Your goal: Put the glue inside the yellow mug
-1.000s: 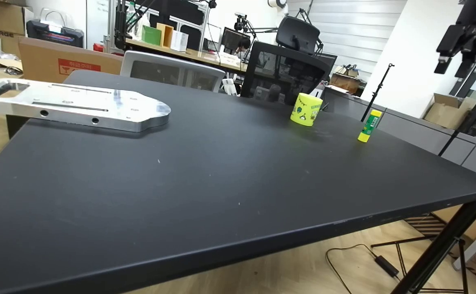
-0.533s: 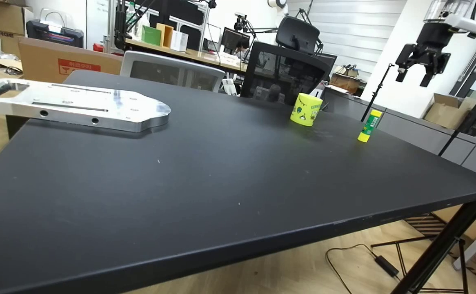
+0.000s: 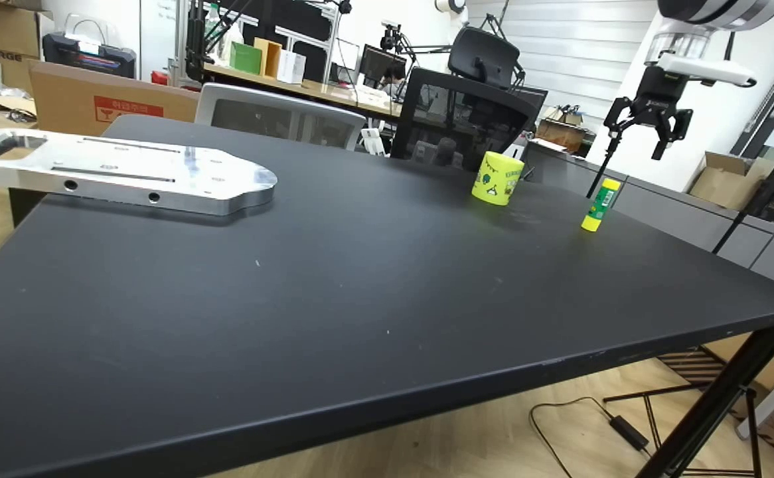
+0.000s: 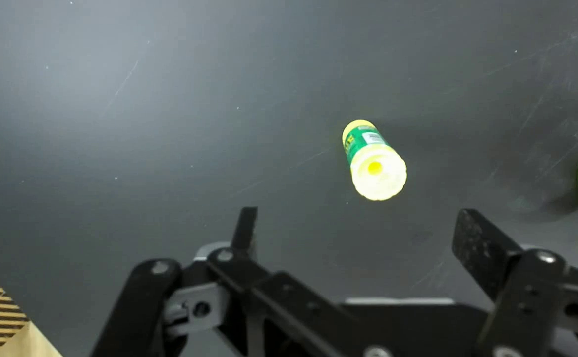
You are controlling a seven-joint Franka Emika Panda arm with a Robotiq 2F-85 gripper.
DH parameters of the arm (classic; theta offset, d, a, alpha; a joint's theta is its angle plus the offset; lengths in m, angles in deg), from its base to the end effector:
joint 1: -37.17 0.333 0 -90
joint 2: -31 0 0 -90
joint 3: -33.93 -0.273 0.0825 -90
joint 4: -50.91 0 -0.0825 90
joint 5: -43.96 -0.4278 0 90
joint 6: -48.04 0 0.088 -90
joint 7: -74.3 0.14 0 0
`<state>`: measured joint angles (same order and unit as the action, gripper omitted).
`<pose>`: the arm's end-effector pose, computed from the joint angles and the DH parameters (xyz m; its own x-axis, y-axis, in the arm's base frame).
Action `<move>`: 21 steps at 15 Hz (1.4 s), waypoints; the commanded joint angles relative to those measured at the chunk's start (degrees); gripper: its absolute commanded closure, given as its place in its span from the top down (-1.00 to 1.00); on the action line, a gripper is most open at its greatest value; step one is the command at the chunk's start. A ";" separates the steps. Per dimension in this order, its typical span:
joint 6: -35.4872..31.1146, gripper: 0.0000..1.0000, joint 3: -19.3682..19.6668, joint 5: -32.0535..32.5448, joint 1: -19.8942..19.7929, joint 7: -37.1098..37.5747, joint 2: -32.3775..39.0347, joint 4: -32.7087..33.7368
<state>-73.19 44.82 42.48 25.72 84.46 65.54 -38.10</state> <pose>0.6595 -0.2585 0.2065 0.8522 -0.5230 -0.0150 -0.5198 -0.8496 0.0896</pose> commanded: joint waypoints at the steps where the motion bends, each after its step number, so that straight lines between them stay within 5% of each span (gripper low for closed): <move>1: 0.78 1.00 -0.14 -0.72 0.93 4.34 1.93 1.30; 21: -9.30 1.00 1.47 -2.02 2.14 10.01 2.32 -6.40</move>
<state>-80.71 45.46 40.46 27.24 91.92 68.10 -43.68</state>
